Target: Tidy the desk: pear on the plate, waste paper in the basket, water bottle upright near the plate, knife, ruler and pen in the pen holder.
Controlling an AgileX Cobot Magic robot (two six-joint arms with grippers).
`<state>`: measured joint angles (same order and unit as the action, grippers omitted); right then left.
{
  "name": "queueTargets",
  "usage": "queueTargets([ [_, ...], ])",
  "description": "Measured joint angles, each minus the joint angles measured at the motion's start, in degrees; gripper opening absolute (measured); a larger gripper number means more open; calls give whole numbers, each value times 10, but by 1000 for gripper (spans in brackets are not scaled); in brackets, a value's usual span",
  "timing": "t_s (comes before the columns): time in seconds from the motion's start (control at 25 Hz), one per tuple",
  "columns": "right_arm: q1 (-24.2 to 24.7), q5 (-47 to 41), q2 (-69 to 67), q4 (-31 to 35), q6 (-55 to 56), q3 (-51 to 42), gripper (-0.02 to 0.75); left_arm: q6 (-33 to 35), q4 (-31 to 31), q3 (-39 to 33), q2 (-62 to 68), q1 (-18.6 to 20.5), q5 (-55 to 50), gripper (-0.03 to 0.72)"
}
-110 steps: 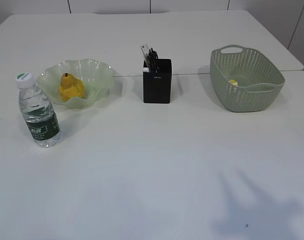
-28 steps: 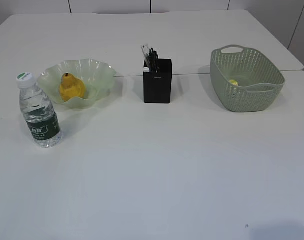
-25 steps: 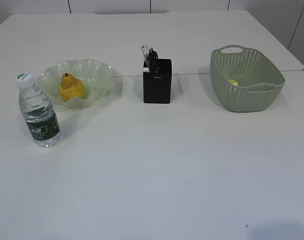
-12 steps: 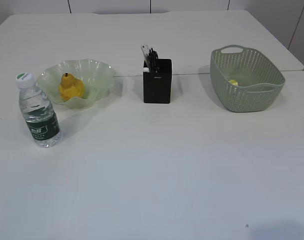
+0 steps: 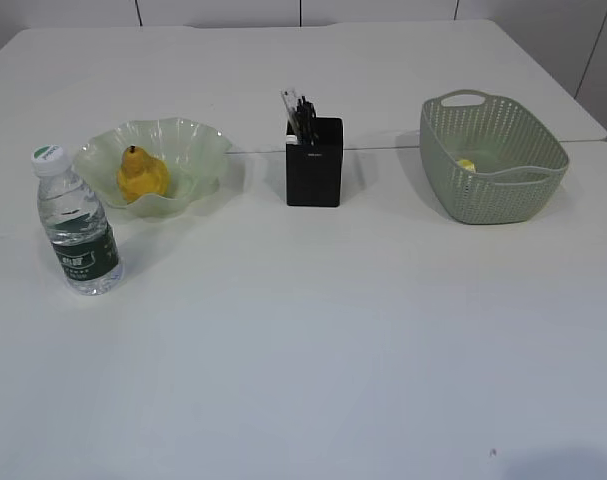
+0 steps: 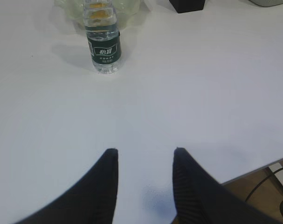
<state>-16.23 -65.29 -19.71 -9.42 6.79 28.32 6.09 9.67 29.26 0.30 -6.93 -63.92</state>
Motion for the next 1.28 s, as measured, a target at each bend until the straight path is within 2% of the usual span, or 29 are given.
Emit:
queueTargets([
  [0.44,0,-1,195,0,0,0,317,0,0,0,0,0,1,274],
  [0.88,2,-2,207,14,-9,0,317,0,3,0,0,0,1,274],
  [1.12,42,-2,207,27,-15,0,317,0,4,0,0,0,1,274],
  [1.28,93,-3,207,29,-15,0,317,0,4,0,0,0,1,274],
])
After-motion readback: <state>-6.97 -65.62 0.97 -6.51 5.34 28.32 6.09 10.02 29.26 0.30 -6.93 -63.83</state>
